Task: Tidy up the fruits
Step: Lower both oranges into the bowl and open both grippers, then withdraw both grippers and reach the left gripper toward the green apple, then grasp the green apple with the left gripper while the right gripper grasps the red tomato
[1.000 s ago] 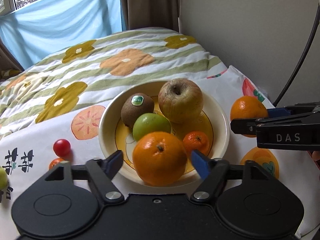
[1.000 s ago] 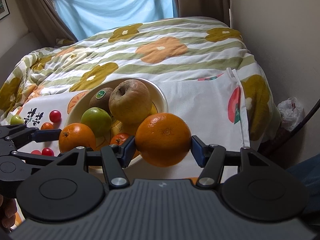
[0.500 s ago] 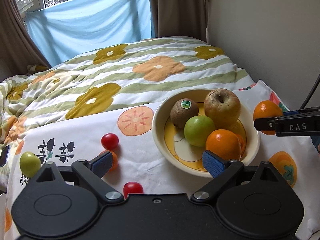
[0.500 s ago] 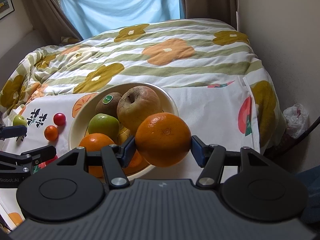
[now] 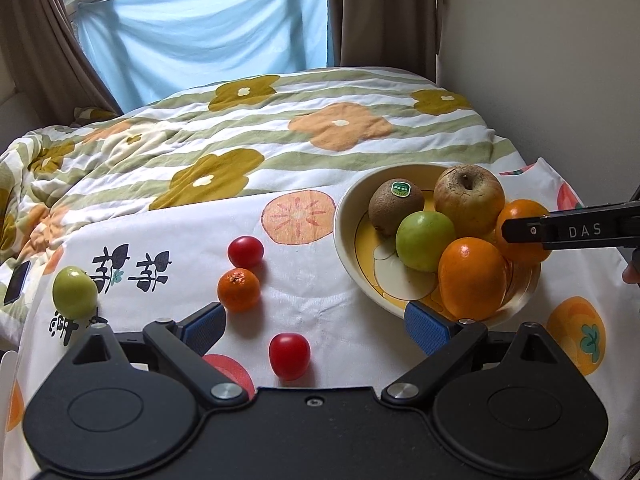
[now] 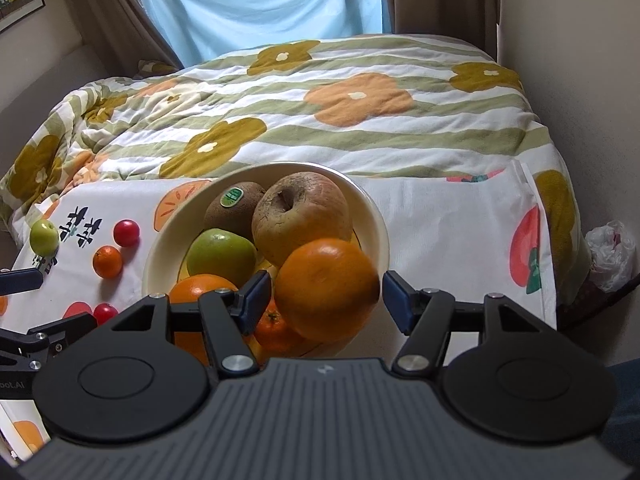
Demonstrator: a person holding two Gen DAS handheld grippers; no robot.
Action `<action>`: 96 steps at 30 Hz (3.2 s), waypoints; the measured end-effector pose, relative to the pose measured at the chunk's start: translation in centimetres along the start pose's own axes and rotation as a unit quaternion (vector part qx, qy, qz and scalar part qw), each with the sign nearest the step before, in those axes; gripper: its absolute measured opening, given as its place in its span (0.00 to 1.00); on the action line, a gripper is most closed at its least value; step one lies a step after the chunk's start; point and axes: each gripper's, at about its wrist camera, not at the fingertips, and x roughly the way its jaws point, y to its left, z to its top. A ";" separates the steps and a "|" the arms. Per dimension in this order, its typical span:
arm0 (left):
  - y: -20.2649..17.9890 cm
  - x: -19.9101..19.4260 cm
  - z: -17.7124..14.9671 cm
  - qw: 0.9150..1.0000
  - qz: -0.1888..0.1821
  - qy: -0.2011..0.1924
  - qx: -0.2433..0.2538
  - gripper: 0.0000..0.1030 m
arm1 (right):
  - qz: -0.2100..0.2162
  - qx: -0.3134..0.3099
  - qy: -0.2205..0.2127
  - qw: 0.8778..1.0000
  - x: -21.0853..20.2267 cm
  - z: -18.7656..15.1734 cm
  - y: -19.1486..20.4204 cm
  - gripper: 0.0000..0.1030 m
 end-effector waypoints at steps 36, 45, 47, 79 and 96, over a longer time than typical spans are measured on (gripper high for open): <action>7.3 -10.4 -2.1 0.993 0.068 -0.070 -0.061 0.95 | 0.012 -0.024 -0.047 0.999 -7.7 0.2 8.6 1.00; 13.0 -10.5 -2.6 0.993 0.067 -0.067 -0.073 0.95 | 0.003 -0.024 -0.040 0.999 -8.0 -0.9 14.0 1.00; 14.4 -10.0 -2.6 0.993 0.070 -0.066 -0.070 0.95 | -0.006 -0.024 -0.032 0.999 -7.4 -1.3 15.3 1.00; 24.6 7.1 -1.1 0.989 -0.025 0.031 0.141 0.82 | -0.098 0.075 0.039 0.992 3.6 -5.0 24.4 0.98; 24.8 8.5 -1.1 0.985 -0.043 0.032 0.166 0.58 | -0.104 0.071 0.050 0.991 5.8 -5.4 24.8 0.76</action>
